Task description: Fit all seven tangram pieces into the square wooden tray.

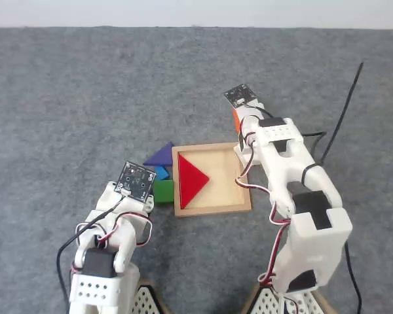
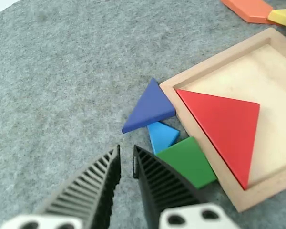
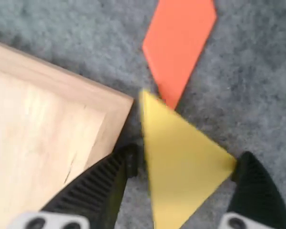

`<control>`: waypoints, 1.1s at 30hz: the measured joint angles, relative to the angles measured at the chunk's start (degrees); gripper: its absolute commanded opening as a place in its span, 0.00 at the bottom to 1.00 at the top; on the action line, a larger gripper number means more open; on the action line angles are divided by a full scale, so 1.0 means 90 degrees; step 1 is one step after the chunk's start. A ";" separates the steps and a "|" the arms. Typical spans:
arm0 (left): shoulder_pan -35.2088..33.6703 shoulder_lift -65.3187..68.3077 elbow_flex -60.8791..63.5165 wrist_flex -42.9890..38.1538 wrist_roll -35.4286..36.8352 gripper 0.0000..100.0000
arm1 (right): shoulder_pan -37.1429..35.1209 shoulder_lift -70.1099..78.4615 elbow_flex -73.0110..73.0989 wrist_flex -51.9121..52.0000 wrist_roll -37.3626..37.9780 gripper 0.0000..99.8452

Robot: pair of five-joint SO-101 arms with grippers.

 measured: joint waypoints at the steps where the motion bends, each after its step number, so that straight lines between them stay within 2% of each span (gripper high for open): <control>1: 0.0000 0.0000 0.0000 0.0000 0.0000 0.05 | 0.0000 0.0000 0.0000 0.0000 0.0000 0.26; 7: 0.0000 0.0000 0.0000 0.0000 0.0000 0.05 | 0.0049 0.0039 -0.0068 0.0000 -0.0244 0.26; 12: 0.0000 0.0000 0.0000 0.0000 0.0000 0.05 | 0.0234 0.0039 -0.0078 -0.0010 -0.0332 0.19; 18: 0.0000 0.0000 0.0000 0.0000 0.0000 0.05 | 0.0283 0.0039 -0.0137 0.0020 -0.0352 0.18; 24: 0.0000 0.0000 0.0000 0.0000 0.0000 0.05 | 0.0322 0.0039 -0.0137 0.0020 -0.0352 0.07; 33: 0.0000 0.0000 0.0000 0.0000 0.0000 0.05 | 0.0332 0.0059 -0.0137 0.0039 -0.0488 0.07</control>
